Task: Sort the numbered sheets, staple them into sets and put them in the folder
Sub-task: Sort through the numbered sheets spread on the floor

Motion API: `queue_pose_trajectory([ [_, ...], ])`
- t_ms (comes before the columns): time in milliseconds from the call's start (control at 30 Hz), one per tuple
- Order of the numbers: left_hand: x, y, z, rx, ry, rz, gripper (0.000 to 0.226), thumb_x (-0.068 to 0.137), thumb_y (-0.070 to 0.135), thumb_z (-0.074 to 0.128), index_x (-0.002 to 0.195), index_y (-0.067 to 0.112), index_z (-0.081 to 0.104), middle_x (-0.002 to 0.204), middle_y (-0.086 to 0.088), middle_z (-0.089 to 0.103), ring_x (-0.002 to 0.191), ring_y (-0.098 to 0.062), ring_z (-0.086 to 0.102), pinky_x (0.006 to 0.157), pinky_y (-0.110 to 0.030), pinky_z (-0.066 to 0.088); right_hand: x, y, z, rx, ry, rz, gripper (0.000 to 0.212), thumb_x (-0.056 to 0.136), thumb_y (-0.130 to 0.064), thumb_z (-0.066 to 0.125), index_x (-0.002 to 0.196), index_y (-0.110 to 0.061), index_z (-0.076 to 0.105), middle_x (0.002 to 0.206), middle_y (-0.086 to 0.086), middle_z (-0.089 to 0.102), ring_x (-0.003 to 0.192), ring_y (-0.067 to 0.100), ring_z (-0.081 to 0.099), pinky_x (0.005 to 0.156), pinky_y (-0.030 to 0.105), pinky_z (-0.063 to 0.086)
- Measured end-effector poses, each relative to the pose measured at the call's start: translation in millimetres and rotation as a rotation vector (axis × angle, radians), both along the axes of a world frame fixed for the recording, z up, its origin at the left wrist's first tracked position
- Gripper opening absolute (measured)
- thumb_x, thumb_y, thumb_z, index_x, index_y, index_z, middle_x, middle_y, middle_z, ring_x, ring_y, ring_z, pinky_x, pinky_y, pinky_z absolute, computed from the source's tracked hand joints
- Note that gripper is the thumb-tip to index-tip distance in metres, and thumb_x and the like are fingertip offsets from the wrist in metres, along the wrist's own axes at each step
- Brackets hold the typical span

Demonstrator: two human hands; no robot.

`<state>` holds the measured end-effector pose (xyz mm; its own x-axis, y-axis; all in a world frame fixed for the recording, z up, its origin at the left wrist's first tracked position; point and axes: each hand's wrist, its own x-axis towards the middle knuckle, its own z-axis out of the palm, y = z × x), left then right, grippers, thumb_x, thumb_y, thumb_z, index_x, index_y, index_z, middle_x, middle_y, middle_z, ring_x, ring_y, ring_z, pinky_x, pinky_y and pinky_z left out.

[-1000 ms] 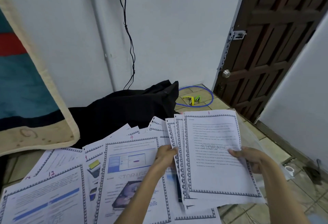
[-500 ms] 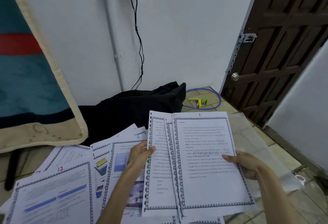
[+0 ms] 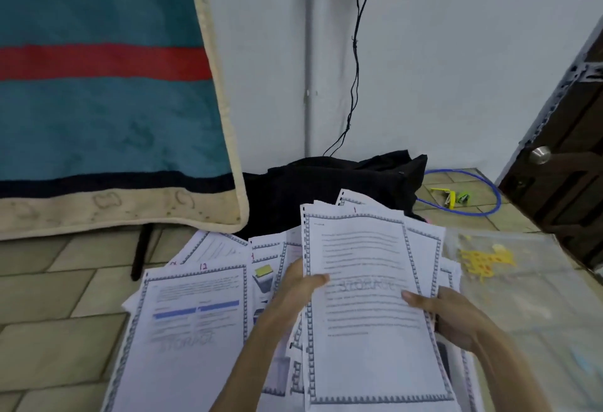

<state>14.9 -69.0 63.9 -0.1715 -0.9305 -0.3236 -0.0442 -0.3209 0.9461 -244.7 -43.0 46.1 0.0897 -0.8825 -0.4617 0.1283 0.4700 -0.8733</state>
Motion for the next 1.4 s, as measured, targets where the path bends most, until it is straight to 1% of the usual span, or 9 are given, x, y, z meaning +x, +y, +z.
queue_pose_trajectory([
  [167, 30.3, 0.4, -28.4, -0.016, -0.704, 0.004, 0.052, 0.084, 0.033, 0.057, 0.133, 0.021, 0.046, 0.147, -0.005, 0.030, 0.135, -0.025, 0.031, 0.109, -0.038, 0.032, 40.2, -0.6, -10.3, -0.026, 0.338, -0.076, 0.020, 0.074, -0.008, 0.077, 0.089, 0.001, 0.067, 0.073, 0.008, 0.071, 0.059, 0.013, 0.064, 0.050, 0.022, 0.052],
  [333, 21.8, -1.8, -24.4, 0.000, -0.462, 0.167, 0.076, 0.085, 0.008, 0.064, 0.146, 0.010, 0.017, 0.134, -0.009, 0.052, 0.116, -0.022, 0.055, 0.088, -0.024, 0.046, 52.4, -0.3, -23.6, -0.035, 0.304, -0.084, 0.062, 0.041, -0.032, 0.094, 0.094, -0.010, 0.069, 0.095, 0.006, 0.074, 0.082, 0.021, 0.069, 0.080, 0.037, 0.054],
  [433, -1.0, 7.0, -0.4, -0.183, -0.465, 0.137, 0.049, 0.090, 0.003, 0.052, 0.136, 0.017, 0.043, 0.125, -0.002, 0.060, 0.093, -0.009, 0.060, 0.066, -0.005, 0.043, 47.5, 2.3, -22.4, -0.067, 0.264, -0.106, 0.056, 0.062, -0.012, 0.084, 0.114, -0.006, 0.063, 0.104, 0.008, 0.072, 0.093, 0.025, 0.068, 0.079, 0.037, 0.054],
  [567, -42.6, 37.7, 44.9, -0.360, -0.321, -0.090, 0.033, 0.097, 0.010, 0.040, 0.124, 0.025, 0.050, 0.125, 0.009, 0.058, 0.102, -0.001, 0.056, 0.075, -0.004, 0.042, 28.2, 3.7, -21.6, -0.049, 0.059, -0.224, 0.043, 0.068, 0.004, 0.070, 0.110, 0.005, 0.061, 0.101, 0.020, 0.072, 0.076, 0.027, 0.073, 0.058, 0.034, 0.059],
  [800, -55.4, 18.7, 52.5, -0.284, -0.058, -0.201, 0.029, 0.097, 0.020, 0.039, 0.124, 0.027, 0.048, 0.121, 0.008, 0.061, 0.108, -0.011, 0.060, 0.095, -0.030, 0.049, -30.2, 20.7, 0.3, -0.018, -0.089, -0.270, 0.027, 0.088, -0.002, 0.051, 0.113, -0.006, 0.060, 0.098, 0.017, 0.073, 0.082, 0.036, 0.071, 0.062, 0.047, 0.059],
  [867, -32.0, -11.9, 33.6, -0.215, -0.118, -0.135, 0.031, 0.097, 0.028, 0.046, 0.126, 0.020, 0.050, 0.124, 0.001, 0.061, 0.112, -0.014, 0.059, 0.091, -0.027, 0.050, -36.8, 21.6, -2.3, -0.024, 0.027, -0.259, 0.034, 0.082, -0.001, 0.060, 0.116, -0.003, 0.060, 0.099, 0.019, 0.073, 0.083, 0.037, 0.071, 0.065, 0.048, 0.059],
  [1067, 71.3, -93.3, -18.0, -0.078, -1.094, 0.151, 0.040, 0.091, 0.033, 0.057, 0.122, 0.007, 0.053, 0.125, -0.013, 0.056, 0.118, -0.034, 0.048, 0.092, -0.041, 0.043, -27.4, 25.5, -29.3, 0.031, 0.205, -0.312, 0.087, 0.025, -0.029, 0.092, 0.102, 0.005, 0.068, 0.089, 0.019, 0.073, 0.084, 0.036, 0.070, 0.071, 0.039, 0.056],
  [1233, 93.3, -109.1, -23.4, -0.029, -1.024, 0.067, 0.044, 0.073, 0.042, 0.075, 0.105, 0.013, 0.065, 0.110, -0.005, 0.066, 0.107, -0.025, 0.058, 0.084, -0.032, 0.045, -31.4, 22.5, -36.9, 0.024, 0.231, -0.332, 0.099, 0.002, -0.046, 0.092, 0.090, -0.006, 0.071, 0.082, 0.011, 0.075, 0.079, 0.031, 0.071, 0.070, 0.037, 0.056],
  [1400, 84.0, -103.4, -14.5, -0.317, -0.859, 0.224, 0.015, 0.076, 0.021, 0.075, 0.088, 0.014, 0.070, 0.087, -0.004, 0.071, 0.083, -0.021, 0.066, 0.070, -0.029, 0.049, -23.2, 14.0, -30.0, -0.071, 0.233, -0.302, 0.043, 0.068, -0.008, 0.080, 0.107, 0.002, 0.067, 0.090, 0.010, 0.074, 0.083, 0.030, 0.071, 0.071, 0.037, 0.057],
])
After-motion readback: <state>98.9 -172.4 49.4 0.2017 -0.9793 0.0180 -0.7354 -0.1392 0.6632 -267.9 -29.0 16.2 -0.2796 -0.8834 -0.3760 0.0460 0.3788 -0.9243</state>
